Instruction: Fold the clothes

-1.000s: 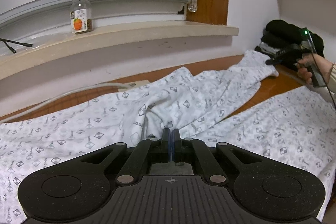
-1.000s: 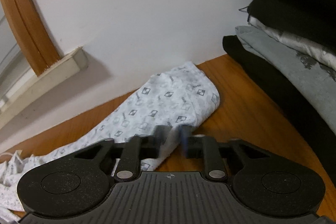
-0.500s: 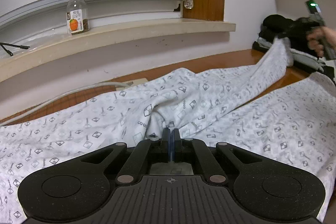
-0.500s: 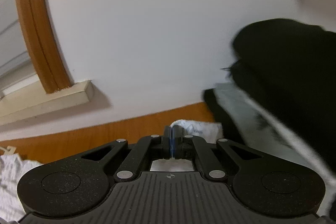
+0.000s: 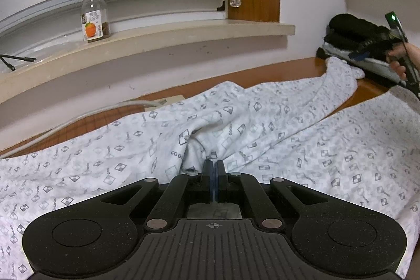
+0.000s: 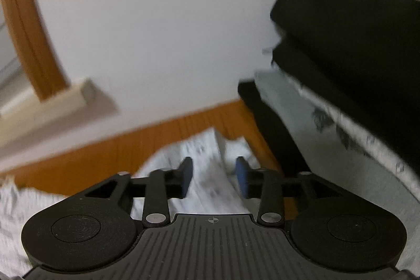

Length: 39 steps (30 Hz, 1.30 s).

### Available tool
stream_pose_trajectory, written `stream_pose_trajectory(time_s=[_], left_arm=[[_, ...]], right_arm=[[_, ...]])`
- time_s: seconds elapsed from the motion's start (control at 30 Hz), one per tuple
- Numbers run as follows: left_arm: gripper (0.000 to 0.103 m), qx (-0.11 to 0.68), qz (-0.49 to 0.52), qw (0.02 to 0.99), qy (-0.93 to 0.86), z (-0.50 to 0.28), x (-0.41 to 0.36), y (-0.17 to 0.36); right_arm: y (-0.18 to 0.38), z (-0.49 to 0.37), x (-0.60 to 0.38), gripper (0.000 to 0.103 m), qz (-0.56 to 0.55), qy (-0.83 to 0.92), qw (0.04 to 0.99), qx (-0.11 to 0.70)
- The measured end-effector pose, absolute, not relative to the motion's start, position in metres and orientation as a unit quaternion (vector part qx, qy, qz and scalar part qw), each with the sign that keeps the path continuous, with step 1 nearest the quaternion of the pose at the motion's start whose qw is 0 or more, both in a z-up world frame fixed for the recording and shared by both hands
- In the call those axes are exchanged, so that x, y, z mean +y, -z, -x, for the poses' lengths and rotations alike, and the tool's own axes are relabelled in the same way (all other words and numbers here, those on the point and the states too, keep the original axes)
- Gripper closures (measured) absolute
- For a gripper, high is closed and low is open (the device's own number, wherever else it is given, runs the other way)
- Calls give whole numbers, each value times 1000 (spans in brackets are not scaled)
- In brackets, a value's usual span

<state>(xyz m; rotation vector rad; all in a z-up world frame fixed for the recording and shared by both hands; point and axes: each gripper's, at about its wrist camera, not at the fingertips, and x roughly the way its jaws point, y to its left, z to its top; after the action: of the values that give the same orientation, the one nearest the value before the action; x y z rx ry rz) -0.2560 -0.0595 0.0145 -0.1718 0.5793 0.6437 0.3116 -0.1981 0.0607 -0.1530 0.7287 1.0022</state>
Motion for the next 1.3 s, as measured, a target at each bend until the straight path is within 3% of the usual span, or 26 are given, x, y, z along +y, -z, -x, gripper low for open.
stream_pose_trajectory(time_s=[0.2, 0.43, 0.87, 0.9, 1.0, 1.3], left_arm=[[100, 274, 85, 905, -313, 254, -60, -16], [88, 275, 59, 908, -311, 241, -63, -18], [91, 291, 66, 905, -304, 237, -57, -13], [91, 292, 66, 904, -304, 237, -57, -13], [91, 292, 68, 904, -303, 237, -56, -13], [91, 291, 76, 904, -302, 238, -54, -13]], right_arm=[[-41, -317, -193, 64, 54, -492, 793, 355], [-30, -318, -180, 64, 85, -485, 788, 370], [-24, -319, -190, 64, 77, -499, 779, 372], [-26, -315, -190, 68, 82, -506, 776, 368], [-35, -309, -197, 98, 83, -526, 767, 357], [-40, -312, -210, 95, 68, -549, 755, 352]])
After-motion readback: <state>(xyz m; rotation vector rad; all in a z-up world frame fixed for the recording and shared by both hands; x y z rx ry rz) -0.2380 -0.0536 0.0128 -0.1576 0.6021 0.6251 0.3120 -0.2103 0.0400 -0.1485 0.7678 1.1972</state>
